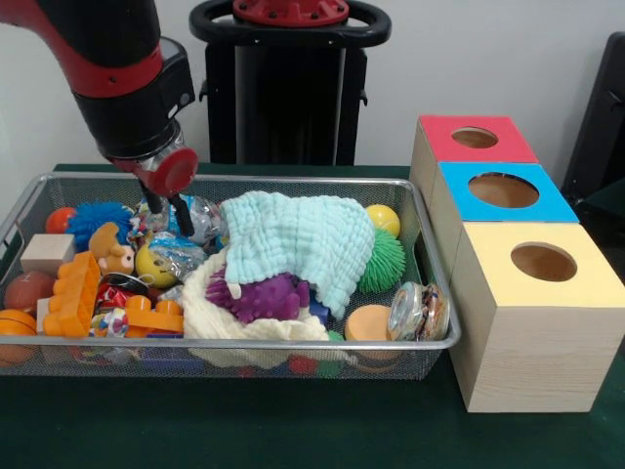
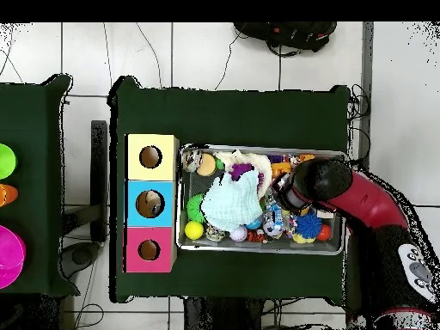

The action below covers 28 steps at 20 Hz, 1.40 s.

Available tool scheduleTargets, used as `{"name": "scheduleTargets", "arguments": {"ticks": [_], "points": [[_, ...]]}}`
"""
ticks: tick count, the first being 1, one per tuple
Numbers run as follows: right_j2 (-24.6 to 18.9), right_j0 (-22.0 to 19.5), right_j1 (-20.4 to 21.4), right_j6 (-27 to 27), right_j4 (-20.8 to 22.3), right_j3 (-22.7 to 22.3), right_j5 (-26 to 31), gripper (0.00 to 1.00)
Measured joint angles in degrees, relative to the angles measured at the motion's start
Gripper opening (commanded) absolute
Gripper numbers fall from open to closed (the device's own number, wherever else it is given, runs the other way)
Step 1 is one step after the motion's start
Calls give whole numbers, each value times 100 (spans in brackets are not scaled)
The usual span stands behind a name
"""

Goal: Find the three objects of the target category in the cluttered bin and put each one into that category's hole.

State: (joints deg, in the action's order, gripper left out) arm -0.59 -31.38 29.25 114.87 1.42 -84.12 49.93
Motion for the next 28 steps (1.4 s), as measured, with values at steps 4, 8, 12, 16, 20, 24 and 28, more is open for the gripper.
{"name": "scheduleTargets", "arguments": {"ticks": [4,8,12,16,20,24,28], "points": [[-59,-112,-149,0,0,-10,-98,100],[-130,-199,-240,0,4,-73,-238,100],[-198,-256,-268,0,111,-291,-486,100],[-277,-326,-334,0,418,-601,-931,100],[-356,-350,-357,0,595,-809,-1050,100],[-384,-355,-500,0,896,-987,-1228,100],[-401,-424,-687,0,1227,-1045,-2103,100]]}}
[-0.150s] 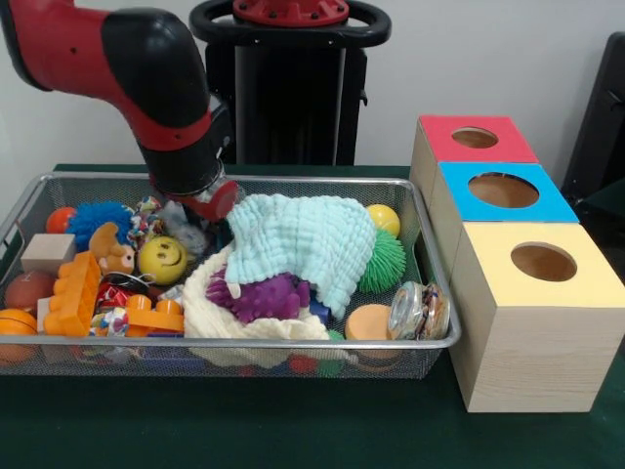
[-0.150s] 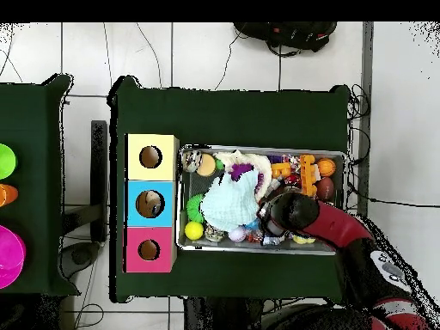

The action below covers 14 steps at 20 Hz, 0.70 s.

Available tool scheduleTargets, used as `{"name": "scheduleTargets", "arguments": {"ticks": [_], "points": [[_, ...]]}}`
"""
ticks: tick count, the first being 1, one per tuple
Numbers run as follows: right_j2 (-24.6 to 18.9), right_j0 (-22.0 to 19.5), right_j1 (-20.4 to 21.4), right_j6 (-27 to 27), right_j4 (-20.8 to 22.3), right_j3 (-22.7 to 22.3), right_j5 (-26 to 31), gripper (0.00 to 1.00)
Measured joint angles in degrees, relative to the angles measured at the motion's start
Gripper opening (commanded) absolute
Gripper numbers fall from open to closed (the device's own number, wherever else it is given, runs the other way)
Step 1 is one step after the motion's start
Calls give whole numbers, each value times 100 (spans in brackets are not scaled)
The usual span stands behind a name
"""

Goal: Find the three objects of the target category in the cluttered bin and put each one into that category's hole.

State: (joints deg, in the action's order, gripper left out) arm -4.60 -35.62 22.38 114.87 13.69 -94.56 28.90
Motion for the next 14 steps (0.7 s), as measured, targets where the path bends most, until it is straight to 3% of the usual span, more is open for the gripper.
{"name": "scheduleTargets", "arguments": {"ticks": [6,7,14], "points": [[-39,-80,24,0,279,-148,-540,100],[-40,-111,36,0,349,-167,-562,0],[-141,-373,63,0,468,-231,-575,0]]}}
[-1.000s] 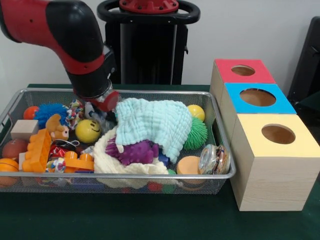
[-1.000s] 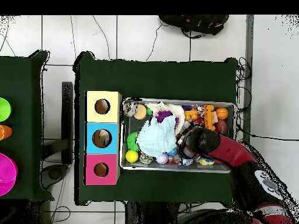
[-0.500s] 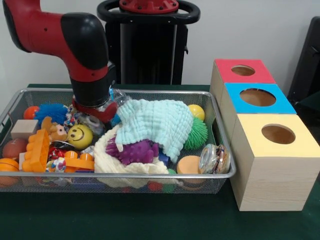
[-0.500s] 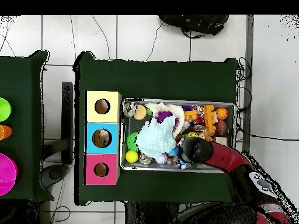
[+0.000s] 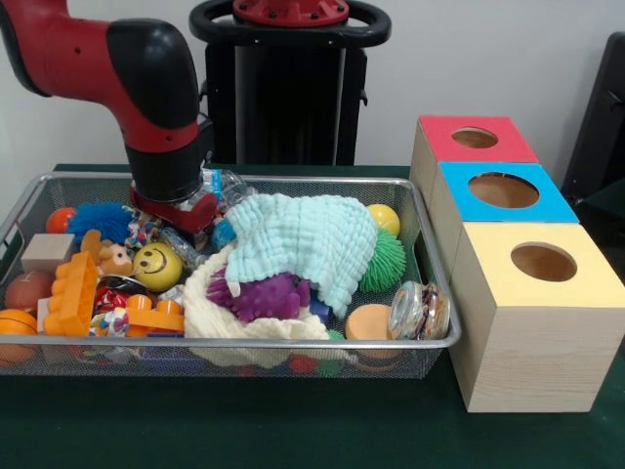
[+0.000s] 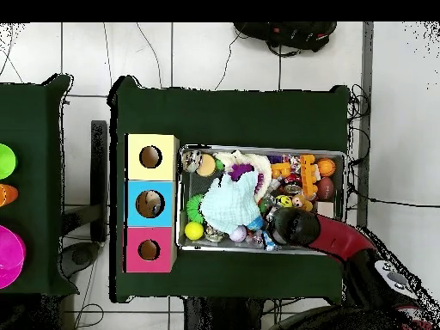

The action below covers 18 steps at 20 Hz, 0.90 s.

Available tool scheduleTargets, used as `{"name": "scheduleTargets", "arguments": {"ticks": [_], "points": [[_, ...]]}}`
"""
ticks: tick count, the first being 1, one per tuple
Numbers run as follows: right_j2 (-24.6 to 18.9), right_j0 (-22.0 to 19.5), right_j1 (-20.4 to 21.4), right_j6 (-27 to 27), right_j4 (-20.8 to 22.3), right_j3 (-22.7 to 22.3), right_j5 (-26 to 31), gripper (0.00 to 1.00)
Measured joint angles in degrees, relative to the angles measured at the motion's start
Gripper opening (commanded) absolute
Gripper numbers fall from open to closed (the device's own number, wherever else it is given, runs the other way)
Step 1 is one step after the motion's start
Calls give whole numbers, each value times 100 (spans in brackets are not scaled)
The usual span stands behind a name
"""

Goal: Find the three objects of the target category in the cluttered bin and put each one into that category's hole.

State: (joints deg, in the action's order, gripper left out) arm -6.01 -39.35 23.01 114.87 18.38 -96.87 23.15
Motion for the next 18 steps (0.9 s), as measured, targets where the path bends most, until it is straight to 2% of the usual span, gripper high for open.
{"name": "scheduleTargets", "arguments": {"ticks": [6,18], "points": [[-141,-180,5,0,1,-53,2,0],[-193,-229,-10,0,-15,-12,143,0]]}}
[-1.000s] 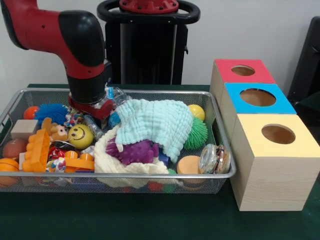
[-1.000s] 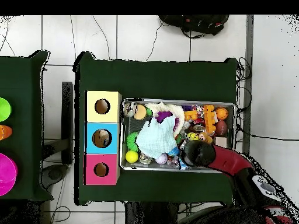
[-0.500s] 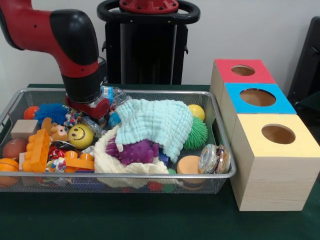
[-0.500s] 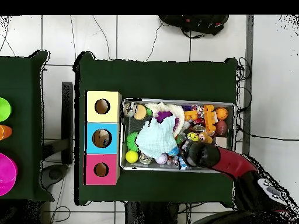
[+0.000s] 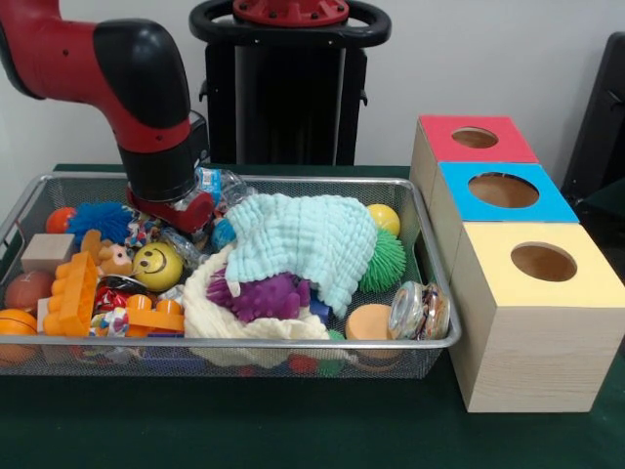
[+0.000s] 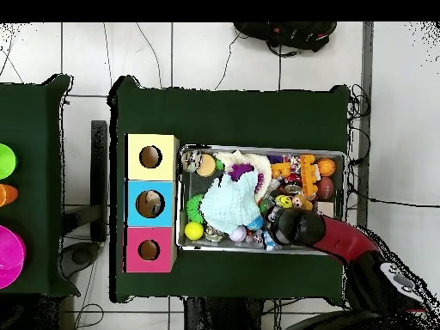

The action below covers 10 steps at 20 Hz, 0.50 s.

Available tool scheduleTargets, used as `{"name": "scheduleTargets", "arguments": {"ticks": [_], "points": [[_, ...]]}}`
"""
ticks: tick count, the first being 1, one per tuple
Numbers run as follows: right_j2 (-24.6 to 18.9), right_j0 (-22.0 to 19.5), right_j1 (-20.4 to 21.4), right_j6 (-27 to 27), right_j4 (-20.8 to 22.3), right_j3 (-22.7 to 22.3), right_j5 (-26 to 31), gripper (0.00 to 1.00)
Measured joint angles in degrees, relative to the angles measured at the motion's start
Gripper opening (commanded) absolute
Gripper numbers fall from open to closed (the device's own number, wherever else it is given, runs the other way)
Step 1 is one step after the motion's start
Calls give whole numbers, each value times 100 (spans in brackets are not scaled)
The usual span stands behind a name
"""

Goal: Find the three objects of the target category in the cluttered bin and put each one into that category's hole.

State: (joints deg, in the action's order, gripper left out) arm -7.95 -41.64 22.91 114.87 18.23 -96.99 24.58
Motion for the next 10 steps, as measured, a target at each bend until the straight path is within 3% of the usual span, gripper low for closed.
{"name": "scheduleTargets", "arguments": {"ticks": [1,2,10], "points": [[2,8,-2,0,4,12,20,0],[-2,36,-14,0,0,53,91,100],[90,377,-48,0,80,255,254,100]]}}
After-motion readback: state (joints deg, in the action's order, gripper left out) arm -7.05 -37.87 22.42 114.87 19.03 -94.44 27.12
